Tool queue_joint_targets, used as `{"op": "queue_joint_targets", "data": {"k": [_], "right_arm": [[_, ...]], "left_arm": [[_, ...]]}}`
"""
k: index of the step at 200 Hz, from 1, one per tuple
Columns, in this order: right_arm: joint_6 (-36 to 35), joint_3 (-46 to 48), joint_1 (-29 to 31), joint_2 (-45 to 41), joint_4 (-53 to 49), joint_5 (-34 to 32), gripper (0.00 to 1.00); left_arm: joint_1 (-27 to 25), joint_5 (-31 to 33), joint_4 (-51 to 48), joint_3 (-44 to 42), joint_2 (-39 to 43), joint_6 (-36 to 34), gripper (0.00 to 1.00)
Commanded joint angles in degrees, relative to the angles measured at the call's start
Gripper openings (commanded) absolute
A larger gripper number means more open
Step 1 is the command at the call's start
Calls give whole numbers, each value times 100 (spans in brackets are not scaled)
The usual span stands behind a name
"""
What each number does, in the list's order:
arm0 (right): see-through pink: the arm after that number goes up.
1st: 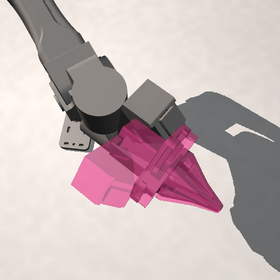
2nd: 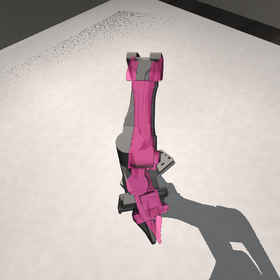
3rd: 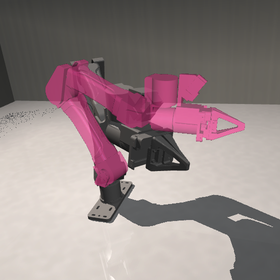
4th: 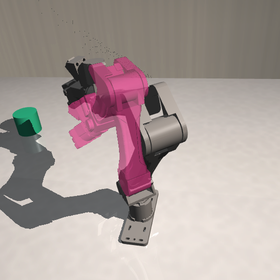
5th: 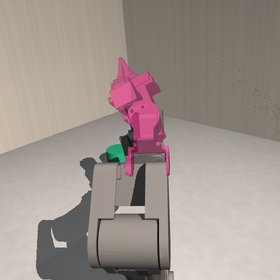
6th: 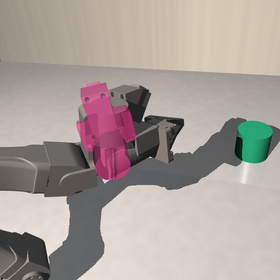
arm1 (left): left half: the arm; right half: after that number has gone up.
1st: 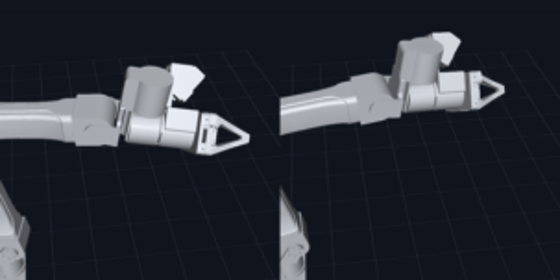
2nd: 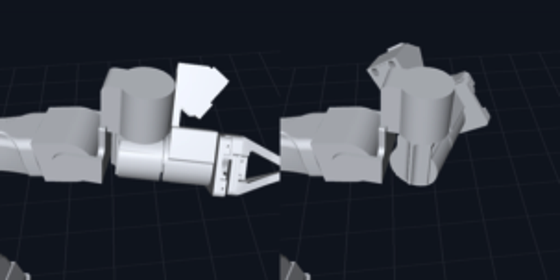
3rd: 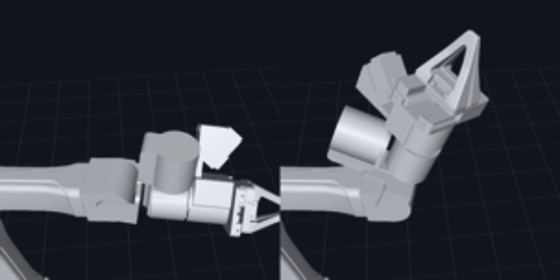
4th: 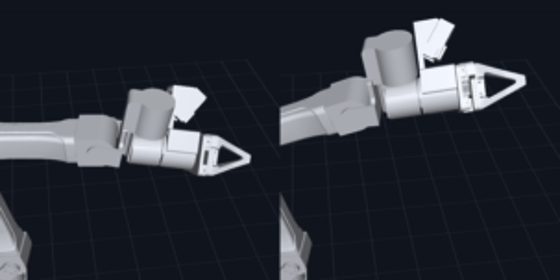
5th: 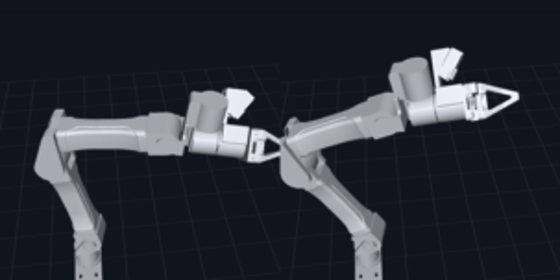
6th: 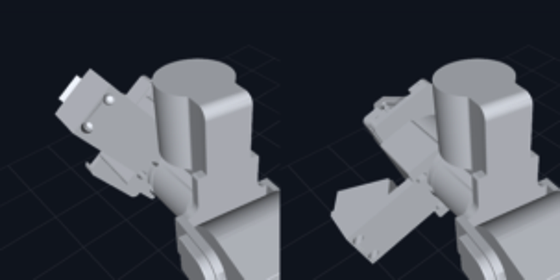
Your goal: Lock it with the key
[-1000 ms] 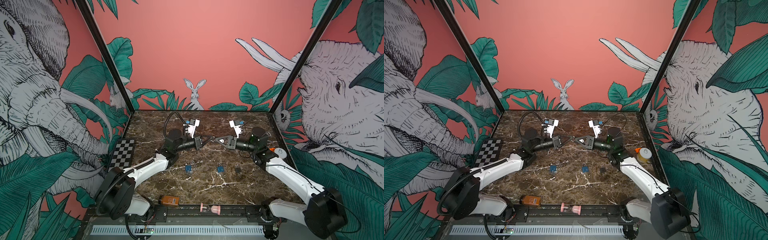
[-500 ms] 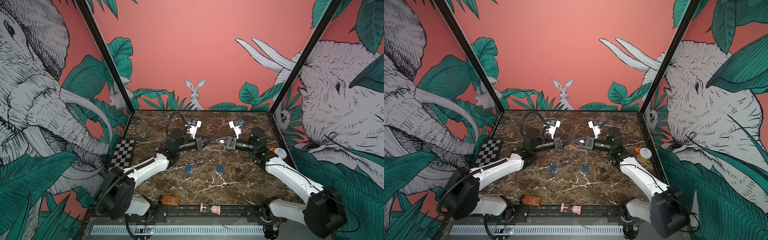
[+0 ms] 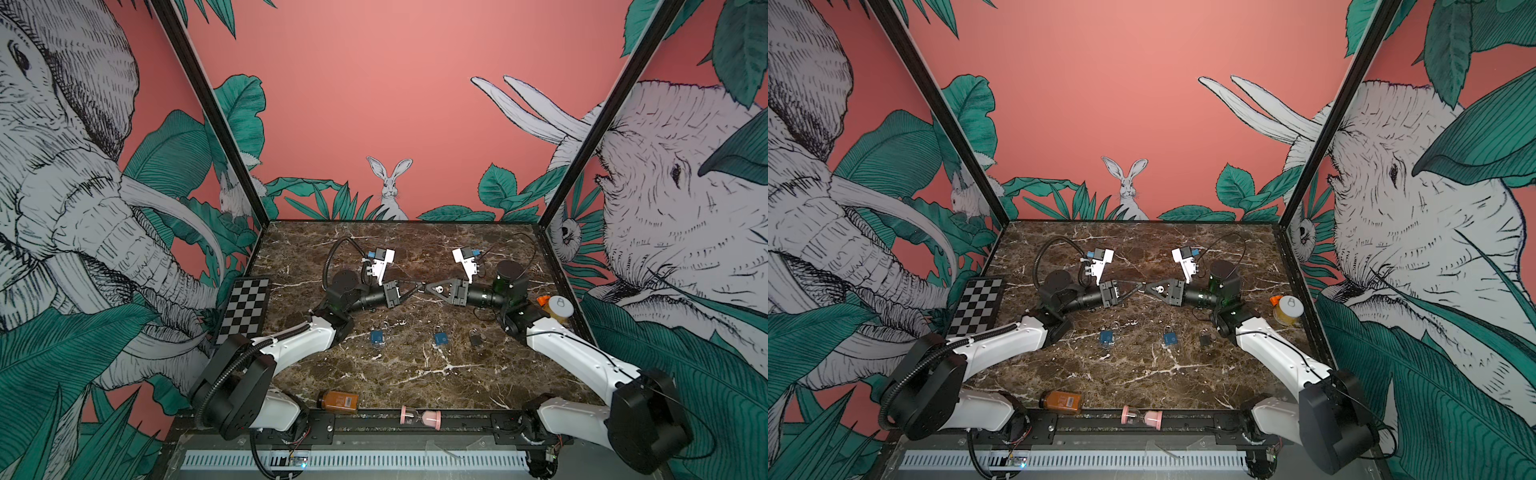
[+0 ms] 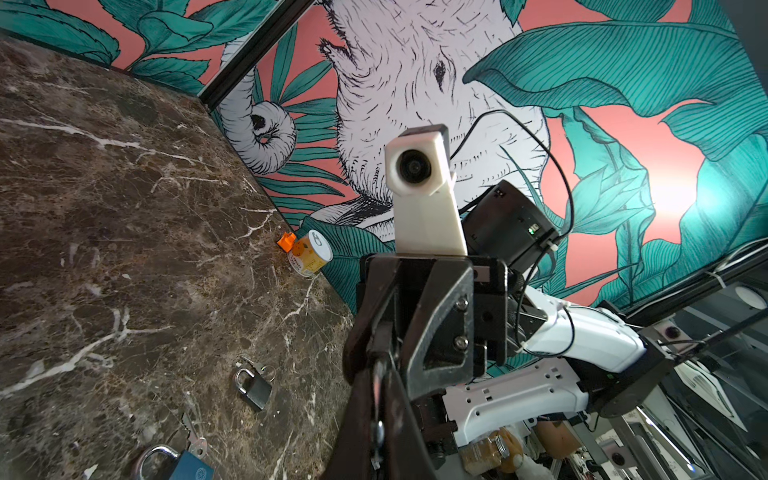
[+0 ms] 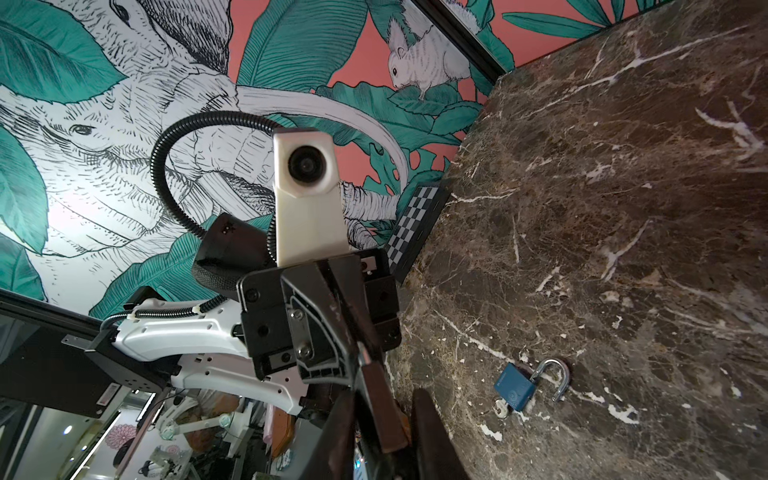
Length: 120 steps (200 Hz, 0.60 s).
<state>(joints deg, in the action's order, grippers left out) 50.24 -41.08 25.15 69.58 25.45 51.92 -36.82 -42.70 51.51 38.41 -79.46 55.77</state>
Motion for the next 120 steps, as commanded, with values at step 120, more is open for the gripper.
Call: {"op": "queue_joint_targets", "data": {"k": [120], "right_arm": [[341,355,-61,-481,814,-122,24]], "left_arm": [[65,-291,1029,-106,41,316,0]]}}
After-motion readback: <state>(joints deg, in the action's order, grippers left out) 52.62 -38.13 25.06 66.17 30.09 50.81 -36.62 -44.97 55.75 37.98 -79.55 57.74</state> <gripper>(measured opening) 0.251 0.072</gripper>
